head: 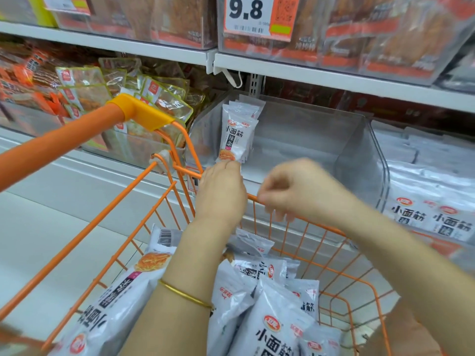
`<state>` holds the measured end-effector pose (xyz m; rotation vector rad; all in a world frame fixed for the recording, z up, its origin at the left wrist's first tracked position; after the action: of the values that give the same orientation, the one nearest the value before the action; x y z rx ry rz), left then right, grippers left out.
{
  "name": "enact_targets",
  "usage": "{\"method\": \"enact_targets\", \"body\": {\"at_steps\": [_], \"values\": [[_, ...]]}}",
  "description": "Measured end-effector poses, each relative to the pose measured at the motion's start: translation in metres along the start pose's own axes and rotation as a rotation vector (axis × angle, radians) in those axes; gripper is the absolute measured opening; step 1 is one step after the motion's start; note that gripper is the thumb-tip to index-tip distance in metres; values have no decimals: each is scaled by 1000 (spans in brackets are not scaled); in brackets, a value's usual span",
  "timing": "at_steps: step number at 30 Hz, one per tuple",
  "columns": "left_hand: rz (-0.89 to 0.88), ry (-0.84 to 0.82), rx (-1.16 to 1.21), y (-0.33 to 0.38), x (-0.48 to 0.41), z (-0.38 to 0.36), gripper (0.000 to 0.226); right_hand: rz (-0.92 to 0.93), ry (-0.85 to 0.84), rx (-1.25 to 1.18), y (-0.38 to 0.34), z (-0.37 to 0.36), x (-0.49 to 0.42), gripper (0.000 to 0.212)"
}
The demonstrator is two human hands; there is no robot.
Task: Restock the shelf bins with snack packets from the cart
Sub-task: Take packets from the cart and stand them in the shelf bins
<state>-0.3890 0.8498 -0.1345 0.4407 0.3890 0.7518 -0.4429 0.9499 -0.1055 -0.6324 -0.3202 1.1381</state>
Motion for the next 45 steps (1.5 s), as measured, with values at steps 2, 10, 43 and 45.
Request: {"method": "enact_targets", "body": {"at_steps": [2,10,43,45], "values": [[26,23,60,-1,0,3,35,29,-179,311,3,-35,19,17],[7,126,270,4,3,18,34,118,-111,582,9,-55,25,19],[-138,76,30,17,5,1,39,-286,258,-652,77,12,-91,20],[-125,-18,-169,13,7,-18,49,-358,197,-624,85,-10,-108,21]]}}
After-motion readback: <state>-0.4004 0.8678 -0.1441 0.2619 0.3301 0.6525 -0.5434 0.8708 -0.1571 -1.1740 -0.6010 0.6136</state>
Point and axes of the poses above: each hand's wrist, its own x-axis away from the middle knuckle, its own z-axis out of the back of the hand, y = z × x, the point moved 8 cm from there along -x, towards the middle knuckle, and after that the axes turned 8 degrees about z, right-handed, at the moved point
